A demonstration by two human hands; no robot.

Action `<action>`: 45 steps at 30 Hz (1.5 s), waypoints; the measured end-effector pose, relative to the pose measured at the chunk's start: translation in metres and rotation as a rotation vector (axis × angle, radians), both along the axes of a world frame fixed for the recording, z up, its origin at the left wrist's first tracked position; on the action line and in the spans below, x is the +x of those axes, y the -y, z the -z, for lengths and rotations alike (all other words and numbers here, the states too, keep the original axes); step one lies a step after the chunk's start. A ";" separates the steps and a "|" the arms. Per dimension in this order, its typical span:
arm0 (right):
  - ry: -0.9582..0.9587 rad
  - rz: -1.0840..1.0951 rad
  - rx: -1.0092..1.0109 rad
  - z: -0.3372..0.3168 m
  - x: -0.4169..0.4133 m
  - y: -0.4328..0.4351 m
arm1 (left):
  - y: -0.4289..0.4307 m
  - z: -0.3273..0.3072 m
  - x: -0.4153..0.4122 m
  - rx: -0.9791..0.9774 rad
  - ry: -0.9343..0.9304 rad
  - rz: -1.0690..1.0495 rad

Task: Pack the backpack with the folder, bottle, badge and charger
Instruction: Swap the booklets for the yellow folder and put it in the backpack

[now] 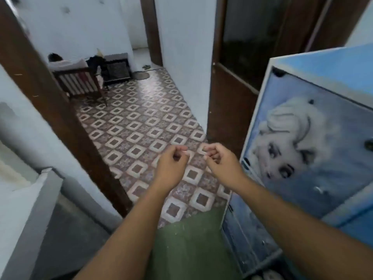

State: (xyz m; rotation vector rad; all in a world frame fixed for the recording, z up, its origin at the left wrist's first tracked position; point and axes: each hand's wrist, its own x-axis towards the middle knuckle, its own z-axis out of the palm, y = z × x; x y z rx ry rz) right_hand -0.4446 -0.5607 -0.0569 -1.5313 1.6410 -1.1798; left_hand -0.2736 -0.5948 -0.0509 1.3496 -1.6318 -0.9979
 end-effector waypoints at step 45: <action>-0.073 0.880 -0.115 -0.016 -0.089 -0.131 | -0.007 0.007 -0.045 0.314 -0.488 0.526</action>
